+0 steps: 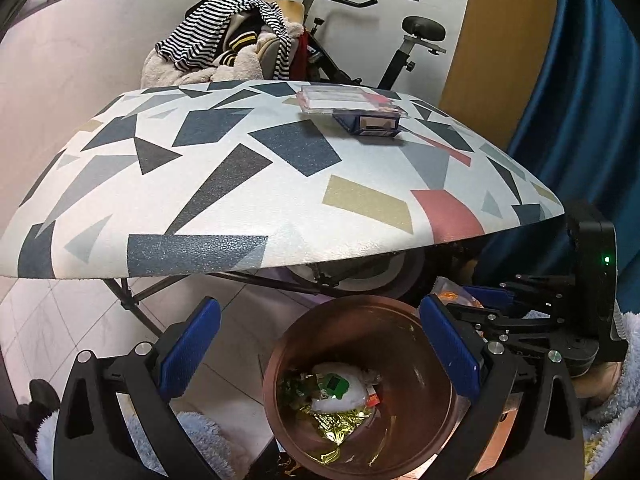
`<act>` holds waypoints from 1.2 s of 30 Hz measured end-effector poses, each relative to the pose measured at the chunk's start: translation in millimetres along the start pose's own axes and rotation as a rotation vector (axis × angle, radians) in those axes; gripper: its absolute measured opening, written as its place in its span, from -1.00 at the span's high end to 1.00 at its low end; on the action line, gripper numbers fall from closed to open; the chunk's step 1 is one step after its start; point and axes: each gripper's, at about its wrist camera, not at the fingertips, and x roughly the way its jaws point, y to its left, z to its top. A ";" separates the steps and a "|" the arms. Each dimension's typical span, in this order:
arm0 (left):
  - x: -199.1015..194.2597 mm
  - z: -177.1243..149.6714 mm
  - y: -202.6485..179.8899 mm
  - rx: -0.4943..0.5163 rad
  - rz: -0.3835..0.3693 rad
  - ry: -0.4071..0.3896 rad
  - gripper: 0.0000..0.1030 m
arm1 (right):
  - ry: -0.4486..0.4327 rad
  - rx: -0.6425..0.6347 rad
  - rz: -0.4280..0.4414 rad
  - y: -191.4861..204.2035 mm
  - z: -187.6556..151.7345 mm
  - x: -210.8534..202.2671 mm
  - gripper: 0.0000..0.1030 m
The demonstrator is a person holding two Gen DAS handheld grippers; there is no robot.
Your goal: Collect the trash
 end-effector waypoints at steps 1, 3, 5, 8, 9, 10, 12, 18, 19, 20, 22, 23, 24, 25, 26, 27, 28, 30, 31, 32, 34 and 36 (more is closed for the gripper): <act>0.1 -0.3 0.0 -0.001 0.001 -0.001 -0.89 | 0.000 0.001 0.000 -0.4 0.4 -0.2 0.32; 0.0 -0.2 0.5 -0.004 0.005 -0.001 -0.89 | -0.003 0.002 -0.005 -0.1 0.3 -0.2 0.08; 0.2 -0.6 1.7 -0.007 0.006 0.000 -0.89 | -0.011 0.003 -0.020 0.5 0.6 -0.7 -0.41; 0.2 -0.5 2.6 -0.010 0.005 0.002 -0.89 | -0.022 0.003 -0.032 0.9 1.0 -2.2 -0.77; 0.0 -0.5 2.2 -0.009 0.004 0.001 -0.89 | -0.021 0.002 -0.039 0.4 1.5 -2.3 -0.81; 0.0 -0.5 2.4 -0.008 0.004 0.000 -0.89 | -0.020 0.003 -0.043 0.0 2.0 -2.5 -0.82; -0.2 -0.7 2.2 -0.006 0.002 -0.001 -0.89 | -0.018 0.009 -0.045 -2.0 3.2 -2.7 -0.83; -1.8 0.9 0.8 -0.004 -0.006 -0.007 -0.89 | -0.028 0.034 -0.055 -7.5 4.7 -5.1 -0.86; -1.8 2.2 0.5 -0.004 -0.008 -0.010 -0.89 | -0.031 0.036 -0.057 -8.0 4.9 -5.7 -0.86; -2.3 4.4 0.7 -0.004 -0.009 -0.013 -0.89 | -0.039 0.043 -0.063 -9.9 6.5 -8.3 -0.86; -3.7 9.0 1.8 -0.007 -0.012 -0.021 -0.89 | -0.045 0.053 -0.064 -11.8 7.3 -10.3 -0.86; -5.1 12.0 3.0 -0.010 -0.012 -0.028 -0.89 | -0.051 0.059 -0.062 -13.8 8.7 -12.7 -0.86; -6.2 14.3 4.0 -0.012 -0.011 -0.033 -0.89 | -0.059 0.066 -0.066 -16.5 11.2 -16.1 -0.86; -7.6 17.7 5.1 -0.011 -0.010 -0.039 -0.89 | -0.066 0.076 -0.065 -19.7 14.4 -19.7 -0.86; -8.5 20.8 6.2 -0.010 -0.008 -0.042 -0.89 | -0.072 0.081 -0.064 -22.3 17.6 -22.2 -0.86; -9.4 26.3 8.0 -0.008 -0.003 -0.047 -0.89 | -0.075 0.082 -0.067 -23.8 19.5 -23.6 -0.86; -9.9 30.6 9.5 -0.007 -0.001 -0.049 -0.89 | -0.080 0.082 -0.070 -25.2 22.1 -25.3 -0.86; -9.7 41.6 13.7 -0.012 -0.009 -0.051 -0.89 | -0.094 0.076 -0.082 -29.8 32.4 -30.1 -0.86; -9.5 48.4 16.1 -0.017 -0.016 -0.053 -0.89 | -0.105 0.074 -0.087 -33.1 38.8 -33.5 -0.86; -9.0 54.3 18.0 -0.022 -0.023 -0.055 -0.89 | -0.110 0.074 -0.089 -34.2 40.8 -34.9 -0.87; -8.5 68.3 21.7 -0.038 -0.038 -0.057 -0.89 | -0.126 0.073 -0.100 -41.3 51.1 -40.3 -0.87; -6.9 82.2 25.0 -0.057 -0.052 -0.054 -0.89 | -0.140 0.076 -0.110 -48.8 62.0 -44.6 -0.87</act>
